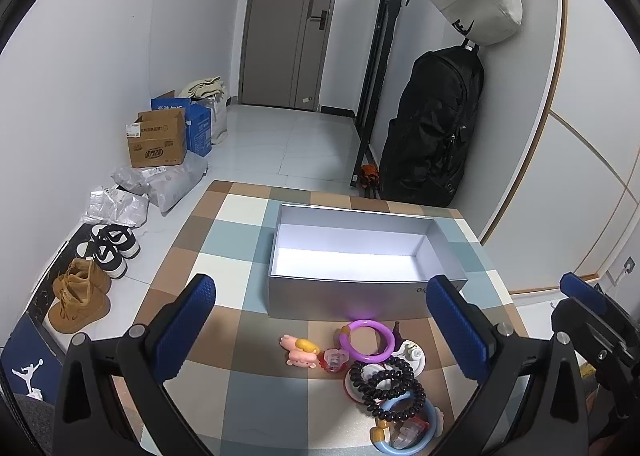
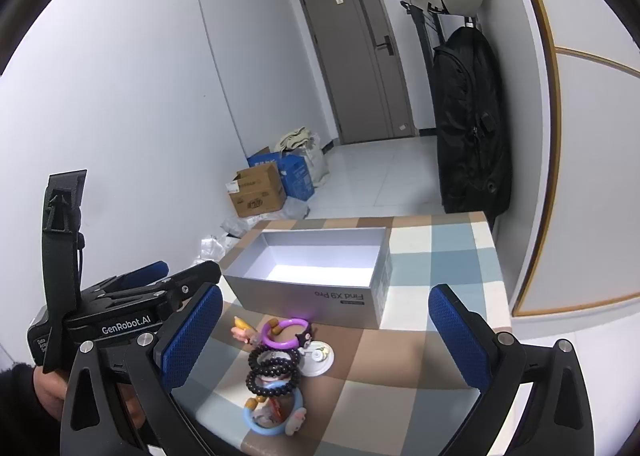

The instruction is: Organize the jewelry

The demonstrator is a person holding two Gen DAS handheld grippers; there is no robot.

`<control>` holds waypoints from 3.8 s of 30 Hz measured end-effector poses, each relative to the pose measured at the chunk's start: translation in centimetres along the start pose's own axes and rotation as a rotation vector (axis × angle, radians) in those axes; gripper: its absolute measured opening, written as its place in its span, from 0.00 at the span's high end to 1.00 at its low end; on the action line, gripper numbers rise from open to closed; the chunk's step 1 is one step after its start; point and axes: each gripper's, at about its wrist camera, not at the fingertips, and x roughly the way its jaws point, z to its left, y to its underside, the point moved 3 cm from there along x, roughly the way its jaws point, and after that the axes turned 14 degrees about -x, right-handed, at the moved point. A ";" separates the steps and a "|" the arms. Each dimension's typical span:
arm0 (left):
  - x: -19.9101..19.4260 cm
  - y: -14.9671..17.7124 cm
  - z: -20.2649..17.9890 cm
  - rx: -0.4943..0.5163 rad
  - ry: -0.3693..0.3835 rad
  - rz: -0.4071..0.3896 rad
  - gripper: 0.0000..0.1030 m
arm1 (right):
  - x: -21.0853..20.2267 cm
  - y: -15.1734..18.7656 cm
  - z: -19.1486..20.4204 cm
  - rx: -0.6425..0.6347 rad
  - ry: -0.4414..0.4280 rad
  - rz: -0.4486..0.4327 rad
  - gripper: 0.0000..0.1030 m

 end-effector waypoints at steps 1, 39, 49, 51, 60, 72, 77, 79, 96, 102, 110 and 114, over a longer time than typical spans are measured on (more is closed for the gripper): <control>0.0 -0.1 0.0 0.000 -0.002 -0.001 0.01 | 0.0 0.1 0.0 0.002 -0.001 0.001 0.00; -0.6 0.3 -1.4 0.073 0.017 -0.016 0.01 | 0.5 -0.1 0.4 0.002 -0.019 0.022 0.00; -0.3 0.5 -1.5 0.072 0.020 0.005 0.01 | 0.8 0.1 0.5 -0.003 -0.030 0.041 0.00; -0.1 0.5 -1.4 0.068 0.030 0.025 0.01 | 0.9 0.2 0.6 -0.008 -0.032 0.053 0.00; 1.0 0.1 0.4 -0.010 0.029 0.096 0.01 | 2.4 1.4 1.3 -0.008 -0.132 0.161 0.00; 1.8 -0.6 3.3 -0.118 -0.005 0.197 0.01 | 4.9 3.9 4.1 -0.059 -0.251 0.317 0.08; 2.0 -1.0 4.4 -0.149 -0.019 0.216 0.01 | 6.2 4.2 4.7 -0.043 -0.268 0.343 0.08; 2.1 -1.0 4.8 -0.155 -0.025 0.232 0.01 | 7.1 4.3 4.6 -0.013 -0.282 0.356 0.10; 2.4 -0.7 6.6 -0.166 -0.040 0.306 0.01 | 11.7 4.8 6.2 -0.041 -0.216 0.464 0.46; 2.4 -0.7 6.6 -0.164 -0.043 0.309 0.01 | 11.4 4.8 5.5 -0.002 -0.229 0.457 0.54; 2.5 -0.4 6.0 -0.133 -0.053 0.310 0.01 | 10.6 4.6 5.1 0.002 -0.232 0.436 0.57; 2.5 -0.1 5.9 -0.130 -0.055 0.322 0.01 | 9.6 4.6 4.7 0.008 -0.235 0.421 0.57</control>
